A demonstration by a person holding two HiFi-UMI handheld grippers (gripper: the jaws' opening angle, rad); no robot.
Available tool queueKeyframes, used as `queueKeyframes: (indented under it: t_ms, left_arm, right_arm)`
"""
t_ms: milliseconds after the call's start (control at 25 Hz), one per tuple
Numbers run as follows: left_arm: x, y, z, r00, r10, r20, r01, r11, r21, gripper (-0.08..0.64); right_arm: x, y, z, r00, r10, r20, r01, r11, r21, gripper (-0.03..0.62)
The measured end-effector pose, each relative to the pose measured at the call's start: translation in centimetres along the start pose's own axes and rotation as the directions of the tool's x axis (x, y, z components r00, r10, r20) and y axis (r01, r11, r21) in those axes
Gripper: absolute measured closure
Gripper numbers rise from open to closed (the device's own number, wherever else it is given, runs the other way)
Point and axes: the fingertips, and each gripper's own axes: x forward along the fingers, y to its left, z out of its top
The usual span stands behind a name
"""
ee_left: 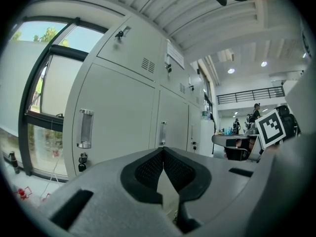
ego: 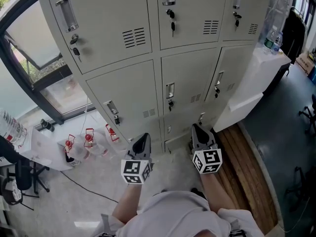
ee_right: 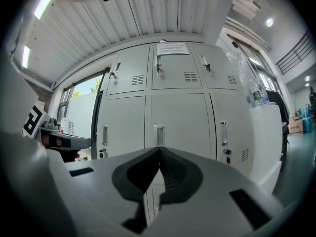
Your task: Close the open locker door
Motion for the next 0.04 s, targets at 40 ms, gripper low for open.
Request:
queueKeyframes:
  t_ms: [40]
  left_arm:
    - [-0.04, -0.01, 0.0, 1.0, 0.0, 0.0, 0.0, 1.0, 0.0, 0.552]
  right_arm:
    - [-0.03, 0.03, 0.04, 1.0, 0.001, 0.001, -0.001, 1.0, 0.0, 0.58]
